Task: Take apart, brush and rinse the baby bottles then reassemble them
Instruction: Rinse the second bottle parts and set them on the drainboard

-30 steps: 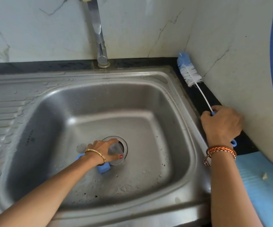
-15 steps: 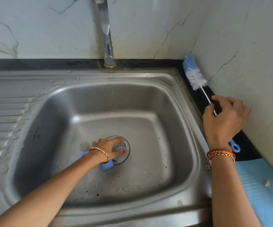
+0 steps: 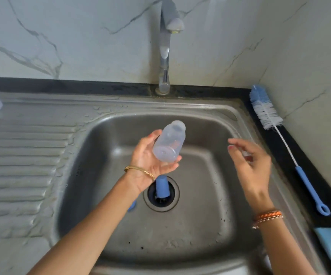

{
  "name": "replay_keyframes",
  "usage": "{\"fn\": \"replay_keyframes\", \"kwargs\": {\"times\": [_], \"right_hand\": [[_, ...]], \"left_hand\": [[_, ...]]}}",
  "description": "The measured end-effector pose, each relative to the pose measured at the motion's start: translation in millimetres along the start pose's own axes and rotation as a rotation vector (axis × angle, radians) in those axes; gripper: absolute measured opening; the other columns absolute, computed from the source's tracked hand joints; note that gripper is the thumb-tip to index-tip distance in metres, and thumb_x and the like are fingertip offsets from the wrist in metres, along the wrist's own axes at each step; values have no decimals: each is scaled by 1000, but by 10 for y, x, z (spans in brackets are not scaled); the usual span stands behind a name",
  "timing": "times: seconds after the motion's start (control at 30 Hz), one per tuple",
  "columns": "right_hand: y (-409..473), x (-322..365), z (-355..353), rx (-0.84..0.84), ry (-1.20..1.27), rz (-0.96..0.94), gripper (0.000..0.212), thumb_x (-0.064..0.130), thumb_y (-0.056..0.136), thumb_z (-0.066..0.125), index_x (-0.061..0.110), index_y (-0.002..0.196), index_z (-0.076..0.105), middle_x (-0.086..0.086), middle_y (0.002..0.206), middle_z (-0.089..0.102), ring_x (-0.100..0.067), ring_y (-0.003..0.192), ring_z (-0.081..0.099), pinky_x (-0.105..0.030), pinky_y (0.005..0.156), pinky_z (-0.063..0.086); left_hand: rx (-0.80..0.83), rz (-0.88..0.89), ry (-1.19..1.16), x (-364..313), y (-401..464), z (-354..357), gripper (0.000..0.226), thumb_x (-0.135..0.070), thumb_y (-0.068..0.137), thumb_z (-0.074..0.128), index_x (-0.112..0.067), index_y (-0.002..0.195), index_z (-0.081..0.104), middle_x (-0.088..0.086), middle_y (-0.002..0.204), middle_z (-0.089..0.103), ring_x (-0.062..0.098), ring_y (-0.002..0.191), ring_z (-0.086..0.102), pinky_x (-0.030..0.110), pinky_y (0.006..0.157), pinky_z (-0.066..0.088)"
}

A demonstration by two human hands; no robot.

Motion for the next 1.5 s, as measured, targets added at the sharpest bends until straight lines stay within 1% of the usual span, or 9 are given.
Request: {"fn": "replay_keyframes", "kwargs": {"times": [0.17, 0.27, 0.37, 0.57, 0.7, 0.8, 0.93, 1.07, 1.5], "right_hand": [[15, 262, 498, 192, 211, 143, 22, 11, 88, 61, 32, 90, 66, 7, 90, 65, 3, 76, 58, -11, 69, 44], [154, 362, 740, 289, 324, 328, 14, 13, 89, 57, 24, 92, 65, 4, 89, 64, -6, 77, 58, -16, 68, 47], [293, 436, 1046, 382, 433, 551, 11, 20, 91, 55, 15, 97, 63, -5, 98, 65, -13, 82, 60, -22, 70, 48], [530, 419, 1616, 409, 875, 959, 45, 29, 93, 52, -5, 122, 48, -21, 113, 56, -26, 90, 60, -29, 78, 53], [824, 446, 1991, 405, 945, 977, 52, 27, 96, 50, -10, 131, 38, -25, 129, 48, -33, 117, 51, -35, 93, 45], [1000, 511, 2294, 393, 1111, 1006, 37, 25, 94, 53, -3, 119, 52, -23, 122, 51, -35, 110, 53, -39, 96, 46], [1104, 354, 2432, 334, 1209, 997, 29, 17, 88, 60, 1, 112, 59, -16, 125, 53, -30, 107, 55, -37, 66, 59], [1132, 247, 2492, 337, 1199, 1009, 22, 18, 87, 61, 1, 101, 58, -13, 112, 51, -25, 88, 58, -26, 49, 55], [1154, 271, 2492, 358, 1140, 995, 15, 8, 89, 58, 2, 76, 58, -15, 90, 54, -26, 89, 56, -27, 54, 57]], "left_hand": [[-227, 112, 188, -128, 47, -139, 25, -27, 86, 60, -27, 98, 39, 7, 116, 53, 27, 69, 68, 33, 51, 57], [-307, 218, 370, -257, 14, -165, 45, -16, 74, 73, -32, 101, 42, 2, 119, 54, 25, 98, 61, 35, 60, 57], [-358, 308, 509, -416, -21, -161, 61, -2, 74, 73, -23, 124, 45, 1, 121, 55, 15, 100, 56, 33, 81, 52], [-386, 567, 912, -683, -83, -112, 68, -6, 62, 80, -17, 123, 53, -13, 104, 46, 16, 105, 51, 25, 90, 48], [-442, 731, 1054, -870, -112, -114, 63, -13, 59, 80, -11, 117, 54, -17, 98, 47, 18, 102, 50, 18, 82, 44], [-453, 722, 1027, -883, -118, -142, 65, -25, 58, 74, -17, 118, 51, -17, 103, 49, 12, 102, 50, 16, 81, 43], [-430, 658, 997, -841, -107, -175, 62, -26, 60, 72, -29, 115, 45, -24, 101, 52, -3, 89, 49, 2, 72, 38], [-418, 650, 1045, -797, -87, -208, 63, -23, 62, 74, -23, 118, 47, -12, 104, 58, 4, 88, 53, 0, 69, 37], [-457, 637, 1004, -747, -58, -299, 55, -26, 59, 71, -44, 101, 41, -22, 101, 55, -12, 88, 52, 2, 68, 39]]}}
Point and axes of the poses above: each hand's wrist, its own y-axis towards the middle knuckle, its own z-axis out of the palm, x = y × z, the point moved 8 cm from there along y, towards the middle knuckle
